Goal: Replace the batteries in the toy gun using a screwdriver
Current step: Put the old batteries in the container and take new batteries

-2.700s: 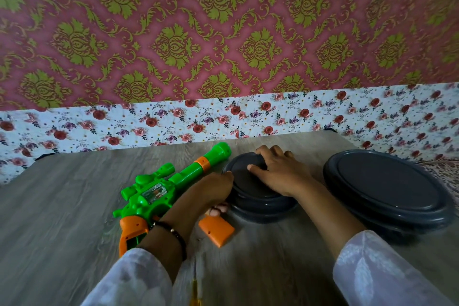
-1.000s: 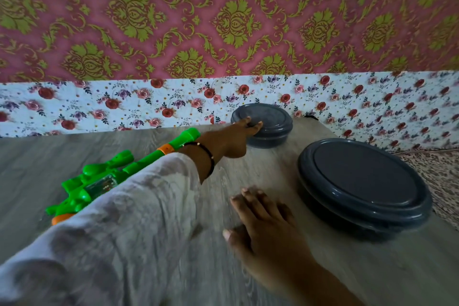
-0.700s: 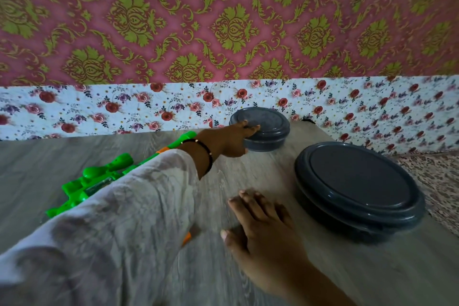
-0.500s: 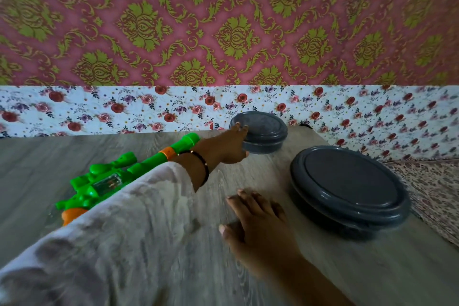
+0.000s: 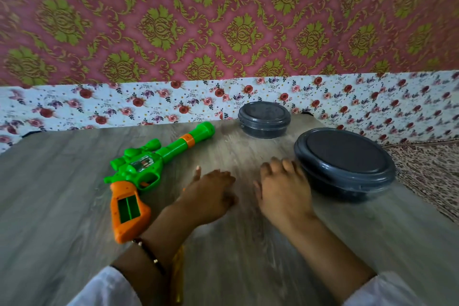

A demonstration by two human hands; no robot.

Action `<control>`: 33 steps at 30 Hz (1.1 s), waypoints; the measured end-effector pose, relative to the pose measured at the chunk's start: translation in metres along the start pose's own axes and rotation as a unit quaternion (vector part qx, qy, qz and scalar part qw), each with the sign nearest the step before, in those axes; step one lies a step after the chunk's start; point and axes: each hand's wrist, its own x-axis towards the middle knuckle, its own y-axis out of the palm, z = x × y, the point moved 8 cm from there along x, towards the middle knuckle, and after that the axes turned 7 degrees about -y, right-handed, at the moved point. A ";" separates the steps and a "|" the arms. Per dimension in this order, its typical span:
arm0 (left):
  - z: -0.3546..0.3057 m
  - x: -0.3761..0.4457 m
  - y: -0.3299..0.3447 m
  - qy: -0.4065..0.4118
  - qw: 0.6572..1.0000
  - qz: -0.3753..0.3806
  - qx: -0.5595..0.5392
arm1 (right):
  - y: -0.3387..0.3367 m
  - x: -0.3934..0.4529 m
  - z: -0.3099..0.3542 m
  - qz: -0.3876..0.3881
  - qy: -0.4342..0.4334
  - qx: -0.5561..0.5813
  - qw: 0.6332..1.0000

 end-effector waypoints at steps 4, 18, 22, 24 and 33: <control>-0.008 -0.012 0.004 0.018 1.000 -0.017 0.002 | -0.001 -0.001 -0.026 -0.044 0.082 -0.032 0.995; -0.004 -0.012 0.012 0.033 0.999 -0.013 -0.038 | 0.012 -0.005 -0.042 0.033 0.133 -0.079 0.987; -0.002 -0.010 0.009 0.037 0.998 -0.026 -0.044 | -0.008 -0.001 0.002 -0.066 -0.031 0.003 0.997; -0.001 -0.008 0.010 0.038 0.998 -0.026 -0.043 | -0.020 -0.001 0.014 -0.099 -0.111 0.035 0.988; 0.000 -0.004 0.011 0.019 1.000 -0.012 -0.013 | -0.019 -0.005 -0.043 -0.091 0.000 0.056 0.994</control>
